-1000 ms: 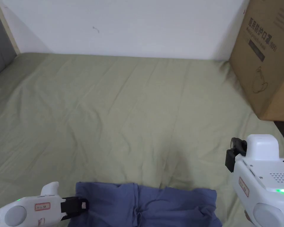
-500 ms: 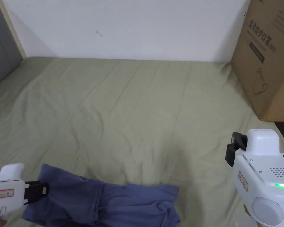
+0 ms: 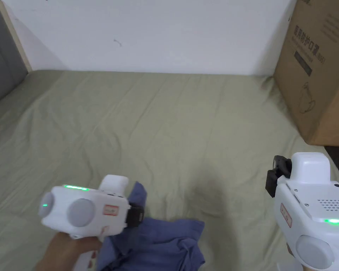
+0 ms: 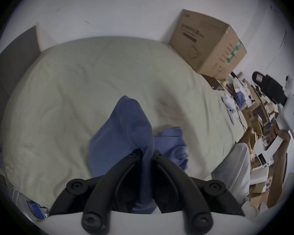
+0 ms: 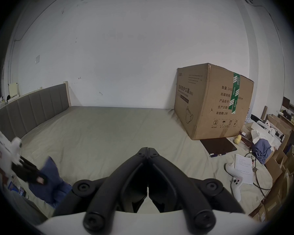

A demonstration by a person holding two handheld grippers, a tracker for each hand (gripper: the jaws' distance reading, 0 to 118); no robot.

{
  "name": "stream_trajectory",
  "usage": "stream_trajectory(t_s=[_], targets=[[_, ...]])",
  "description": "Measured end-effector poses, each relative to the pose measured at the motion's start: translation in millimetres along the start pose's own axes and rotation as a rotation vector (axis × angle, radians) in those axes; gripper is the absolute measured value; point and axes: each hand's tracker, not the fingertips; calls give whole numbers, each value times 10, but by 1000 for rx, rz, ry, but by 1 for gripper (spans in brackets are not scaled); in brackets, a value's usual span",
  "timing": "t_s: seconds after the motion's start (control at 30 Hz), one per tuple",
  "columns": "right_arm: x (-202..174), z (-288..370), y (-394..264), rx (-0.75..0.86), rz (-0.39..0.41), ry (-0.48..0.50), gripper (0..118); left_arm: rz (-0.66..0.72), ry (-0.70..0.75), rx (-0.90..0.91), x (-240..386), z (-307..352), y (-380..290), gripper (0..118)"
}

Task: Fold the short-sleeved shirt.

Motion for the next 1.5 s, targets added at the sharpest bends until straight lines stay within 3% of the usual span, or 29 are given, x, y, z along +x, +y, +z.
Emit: stream_trajectory(t_s=[0.27,0.43,0.47,0.5,0.53,0.57,0.67,0.83,0.9,0.93,0.97,1.0,1.03,1.07,1.27,1.5], targets=[[170,59,-65,-10,-2,-37,0,-22,23,-188,498,-1069,-163,10],[232,67,-97,-24,-8,-53,0,-22,41,-204,542,-1219,-237,17],[234,68,-98,-24,-9,-56,0,1,-15,-177,562,-1141,-224,26],[230,64,-95,-24,-11,-57,0,36,-97,-159,554,-1089,-209,49],[229,61,-92,-25,-13,-57,0,66,-142,-150,551,-1041,-192,88],[225,58,-87,-26,-16,-55,0,100,-170,-129,556,-958,-168,106],[189,58,-60,-20,-17,-52,0,141,-226,3,465,-636,-91,109],[132,73,-6,-7,-12,-38,0,75,-66,211,246,-171,-81,109],[118,68,-1,-5,-11,-33,0,53,40,292,130,-73,-135,107],[112,67,0,-4,-11,-30,0,56,80,321,88,-42,-166,98],[105,67,-1,-4,-11,-29,0,63,98,347,49,-19,-198,82],[96,64,-3,-5,-11,-27,0,64,102,376,-19,-12,-251,55],[92,57,-10,-7,-11,-25,0,67,89,383,-64,-22,-292,10],[87,52,-15,-9,-11,-23,0,67,90,377,-94,-55,-326,0],[83,44,-38,-21,-10,-18,0,15,92,312,-100,-450,-558,0],[210,44,-61,-26,-9,-41,0,-54,13,204,348,-952,-787,0]])
